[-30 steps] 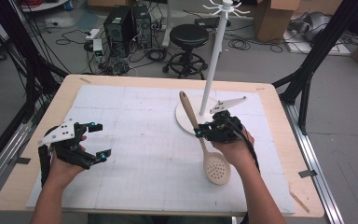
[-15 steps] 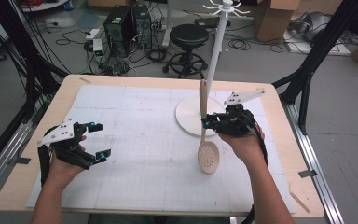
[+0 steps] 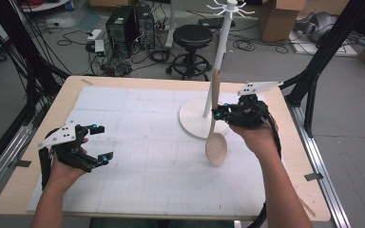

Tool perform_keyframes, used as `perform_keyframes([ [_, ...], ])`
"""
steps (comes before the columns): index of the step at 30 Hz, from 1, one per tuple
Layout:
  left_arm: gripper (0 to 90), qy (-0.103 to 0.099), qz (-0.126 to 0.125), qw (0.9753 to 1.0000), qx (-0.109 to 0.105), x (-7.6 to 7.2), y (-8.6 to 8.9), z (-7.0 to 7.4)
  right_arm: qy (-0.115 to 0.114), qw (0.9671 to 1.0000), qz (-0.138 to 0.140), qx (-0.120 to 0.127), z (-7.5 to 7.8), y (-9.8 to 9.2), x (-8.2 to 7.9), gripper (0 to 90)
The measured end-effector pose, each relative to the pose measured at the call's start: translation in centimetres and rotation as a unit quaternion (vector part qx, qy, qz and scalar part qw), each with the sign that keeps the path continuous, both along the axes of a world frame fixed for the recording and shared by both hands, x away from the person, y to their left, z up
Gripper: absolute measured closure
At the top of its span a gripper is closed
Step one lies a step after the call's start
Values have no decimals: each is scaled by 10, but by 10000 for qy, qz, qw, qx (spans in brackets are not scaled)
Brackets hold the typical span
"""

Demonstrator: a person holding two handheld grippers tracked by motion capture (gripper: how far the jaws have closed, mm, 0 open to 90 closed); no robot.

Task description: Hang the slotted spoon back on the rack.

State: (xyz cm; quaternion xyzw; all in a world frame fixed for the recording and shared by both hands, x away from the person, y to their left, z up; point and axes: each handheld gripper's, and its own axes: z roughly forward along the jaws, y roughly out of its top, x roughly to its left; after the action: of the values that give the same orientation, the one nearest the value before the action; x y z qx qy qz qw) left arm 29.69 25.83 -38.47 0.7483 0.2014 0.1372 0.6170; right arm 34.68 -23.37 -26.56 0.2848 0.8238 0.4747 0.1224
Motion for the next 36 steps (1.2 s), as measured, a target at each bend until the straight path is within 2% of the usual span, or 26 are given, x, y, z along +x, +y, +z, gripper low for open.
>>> perform_keyframes([
  [14,17,7,3,10000,19,0,0,0,-122,9998,-120,121,21,-19,8,752],
  [24,17,8,10,10000,-21,0,1,0,-254,9985,-447,210,33,-33,14,752],
  [30,17,-1,-1,10000,6,0,1,0,-264,9981,-479,282,39,-42,21,752],
  [35,17,36,17,10000,30,1,1,-1,-249,9981,-508,239,46,-46,25,753],
  [36,17,39,3,10000,21,1,1,-1,-304,9981,-495,197,50,-47,27,753],
])
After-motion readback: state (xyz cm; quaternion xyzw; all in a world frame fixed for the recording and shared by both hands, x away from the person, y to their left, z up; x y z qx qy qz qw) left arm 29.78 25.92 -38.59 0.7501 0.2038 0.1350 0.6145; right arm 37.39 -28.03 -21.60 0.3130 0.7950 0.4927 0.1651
